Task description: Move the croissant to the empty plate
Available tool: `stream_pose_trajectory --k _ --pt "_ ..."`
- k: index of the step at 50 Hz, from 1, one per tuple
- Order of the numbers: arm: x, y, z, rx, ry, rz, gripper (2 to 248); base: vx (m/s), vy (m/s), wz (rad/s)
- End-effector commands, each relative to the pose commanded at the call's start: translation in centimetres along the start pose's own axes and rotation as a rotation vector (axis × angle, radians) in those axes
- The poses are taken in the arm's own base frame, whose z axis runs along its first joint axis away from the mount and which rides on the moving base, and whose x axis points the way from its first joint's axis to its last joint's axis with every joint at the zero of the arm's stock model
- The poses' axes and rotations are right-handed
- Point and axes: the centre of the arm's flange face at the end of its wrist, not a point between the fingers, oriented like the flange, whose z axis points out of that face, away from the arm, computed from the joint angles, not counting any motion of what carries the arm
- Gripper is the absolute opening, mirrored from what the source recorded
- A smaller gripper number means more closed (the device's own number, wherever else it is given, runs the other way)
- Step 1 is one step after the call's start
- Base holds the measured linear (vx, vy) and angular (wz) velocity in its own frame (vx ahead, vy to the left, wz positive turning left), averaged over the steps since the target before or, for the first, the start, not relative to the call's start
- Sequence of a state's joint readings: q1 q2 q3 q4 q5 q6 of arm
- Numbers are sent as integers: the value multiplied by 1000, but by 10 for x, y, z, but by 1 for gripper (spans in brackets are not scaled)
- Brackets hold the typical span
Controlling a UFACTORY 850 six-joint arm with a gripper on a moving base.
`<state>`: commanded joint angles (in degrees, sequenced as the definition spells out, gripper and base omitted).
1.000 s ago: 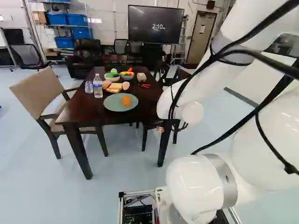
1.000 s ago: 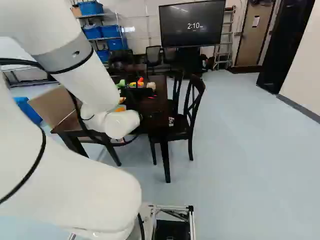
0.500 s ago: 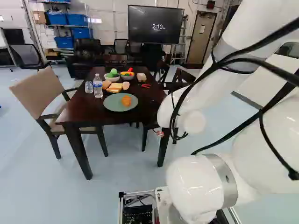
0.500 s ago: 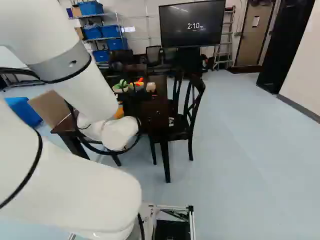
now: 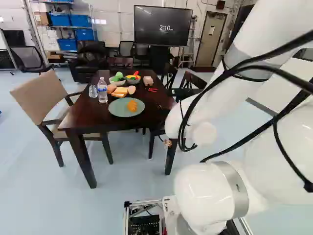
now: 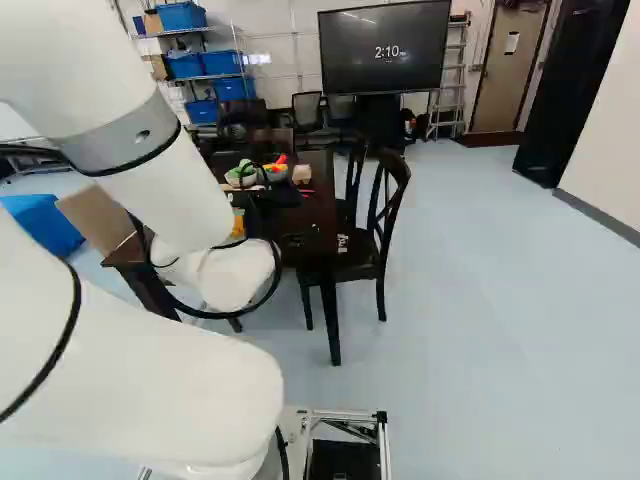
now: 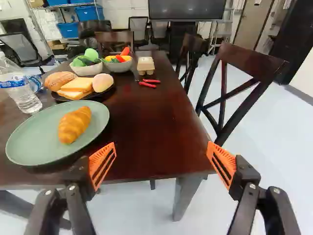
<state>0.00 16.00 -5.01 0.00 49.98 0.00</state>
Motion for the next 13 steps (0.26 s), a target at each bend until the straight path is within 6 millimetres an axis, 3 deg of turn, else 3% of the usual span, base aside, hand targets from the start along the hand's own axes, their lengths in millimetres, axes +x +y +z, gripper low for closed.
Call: stream_pose_trajectory --k 13 --pt "0 0 0 0 0 0 247 0 0 0"
